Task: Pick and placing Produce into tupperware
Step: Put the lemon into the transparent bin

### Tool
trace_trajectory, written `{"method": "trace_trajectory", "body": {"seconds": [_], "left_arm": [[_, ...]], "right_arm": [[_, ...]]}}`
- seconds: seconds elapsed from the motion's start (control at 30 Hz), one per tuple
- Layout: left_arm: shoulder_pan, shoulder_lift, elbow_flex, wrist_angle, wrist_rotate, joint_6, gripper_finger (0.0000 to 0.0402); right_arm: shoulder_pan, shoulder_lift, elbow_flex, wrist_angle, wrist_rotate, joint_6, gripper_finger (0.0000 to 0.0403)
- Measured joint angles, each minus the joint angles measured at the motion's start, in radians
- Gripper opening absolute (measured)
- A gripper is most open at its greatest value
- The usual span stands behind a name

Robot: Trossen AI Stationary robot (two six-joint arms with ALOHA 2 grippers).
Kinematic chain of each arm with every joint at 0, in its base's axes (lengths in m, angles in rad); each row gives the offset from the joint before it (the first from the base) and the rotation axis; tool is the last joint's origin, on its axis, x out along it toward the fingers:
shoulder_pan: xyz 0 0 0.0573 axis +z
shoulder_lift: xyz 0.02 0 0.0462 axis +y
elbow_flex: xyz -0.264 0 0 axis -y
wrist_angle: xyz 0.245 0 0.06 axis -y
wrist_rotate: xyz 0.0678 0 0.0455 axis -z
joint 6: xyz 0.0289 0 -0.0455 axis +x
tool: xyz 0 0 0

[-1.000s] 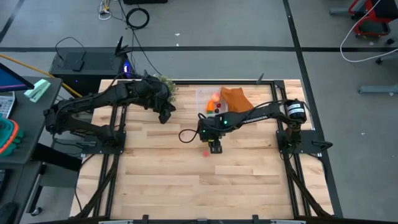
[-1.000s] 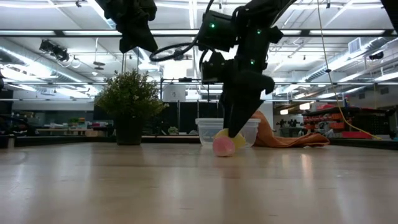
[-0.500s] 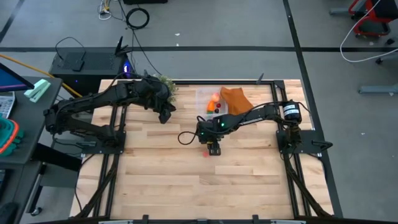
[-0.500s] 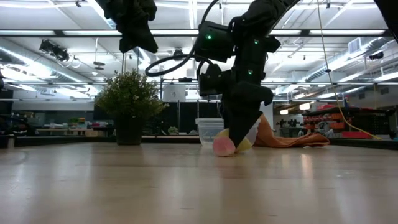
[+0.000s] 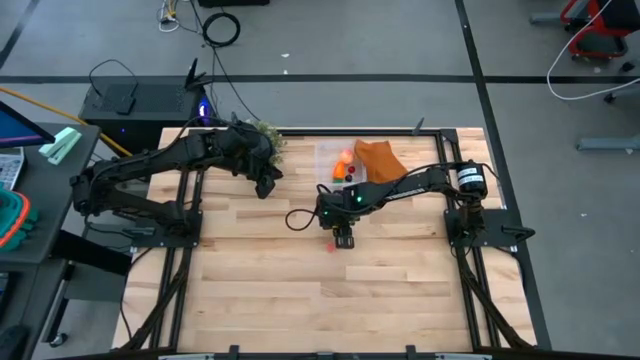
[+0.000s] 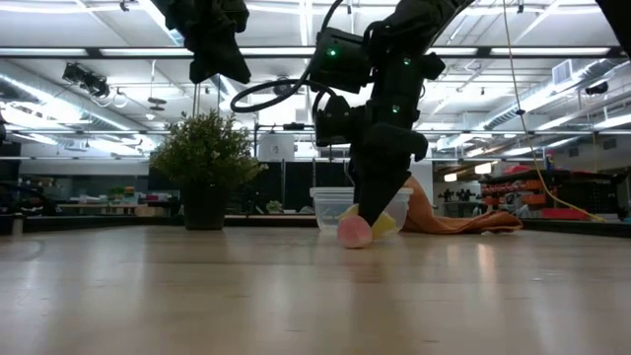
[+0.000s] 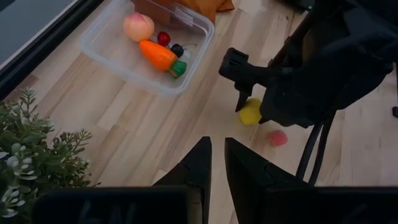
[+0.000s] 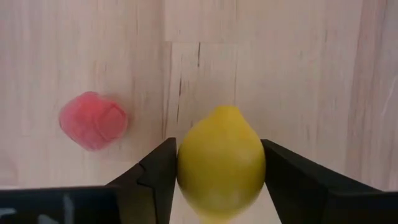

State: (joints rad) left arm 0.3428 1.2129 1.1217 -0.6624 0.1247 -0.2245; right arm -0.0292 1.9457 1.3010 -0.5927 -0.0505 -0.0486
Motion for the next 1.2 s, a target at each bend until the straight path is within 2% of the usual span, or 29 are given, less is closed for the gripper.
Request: {"method": "trace_trajectory", "body": {"seconds": [0.23,0.63,1.2], "left_arm": [[0.0,0.0,0.0,0.0,0.0,0.0,0.0052],[0.0,0.0,0.0,-0.002,0.0,0.0,0.0053],[0.0,0.0,0.0,-0.008,0.0,0.0,0.0052]], "right_arm": [[0.0,0.0,0.028,-0.037,0.0,0.0,0.018],[-0.018,-0.001,0.198,-0.244,0.017,-0.029,0.018],[-0.161,-0.002,0.407,-0.412,0.08,-0.034,0.0178]]}}
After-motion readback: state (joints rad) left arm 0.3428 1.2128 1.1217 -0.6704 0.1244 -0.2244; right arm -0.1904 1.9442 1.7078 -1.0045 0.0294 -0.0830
